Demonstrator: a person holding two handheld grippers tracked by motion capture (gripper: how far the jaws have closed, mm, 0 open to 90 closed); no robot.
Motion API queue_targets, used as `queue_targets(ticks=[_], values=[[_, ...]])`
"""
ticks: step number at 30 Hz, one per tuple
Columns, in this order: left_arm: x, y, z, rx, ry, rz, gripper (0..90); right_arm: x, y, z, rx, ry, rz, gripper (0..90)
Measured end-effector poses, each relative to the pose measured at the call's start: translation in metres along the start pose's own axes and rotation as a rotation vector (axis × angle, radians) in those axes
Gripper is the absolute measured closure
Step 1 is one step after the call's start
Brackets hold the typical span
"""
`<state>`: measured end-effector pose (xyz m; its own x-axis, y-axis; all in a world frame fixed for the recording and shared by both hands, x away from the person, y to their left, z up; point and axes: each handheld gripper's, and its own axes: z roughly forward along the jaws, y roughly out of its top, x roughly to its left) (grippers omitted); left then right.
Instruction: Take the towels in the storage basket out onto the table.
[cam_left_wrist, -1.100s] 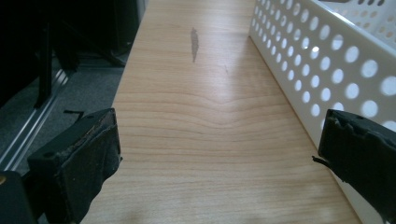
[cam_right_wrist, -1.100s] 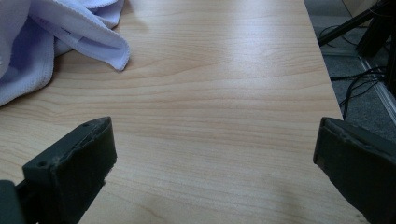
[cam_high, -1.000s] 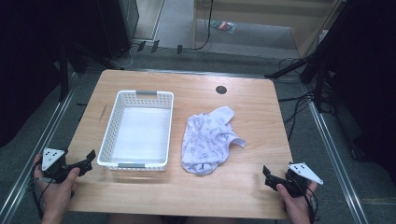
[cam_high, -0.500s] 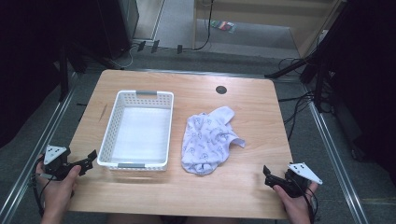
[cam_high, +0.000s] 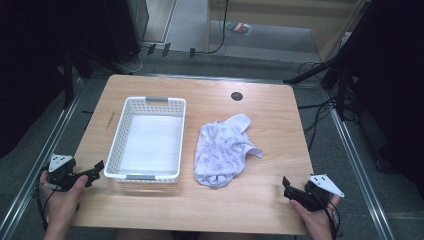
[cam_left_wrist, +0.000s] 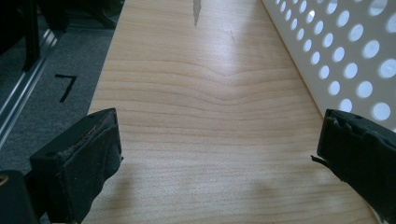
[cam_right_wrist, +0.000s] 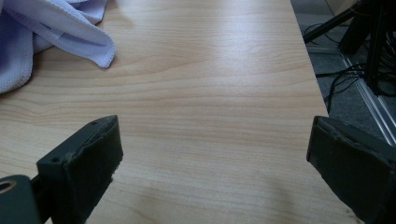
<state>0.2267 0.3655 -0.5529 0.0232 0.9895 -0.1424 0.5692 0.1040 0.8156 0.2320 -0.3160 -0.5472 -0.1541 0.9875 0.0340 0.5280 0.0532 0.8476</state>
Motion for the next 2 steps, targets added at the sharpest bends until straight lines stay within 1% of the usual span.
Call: queue_targets(ticks=[2], values=[[-0.0001, 0.0001, -0.0001, 0.001, 0.007, -0.008, 0.0, -0.0001, 0.0, 0.0, 0.0, 0.0, 0.0, 3.2]])
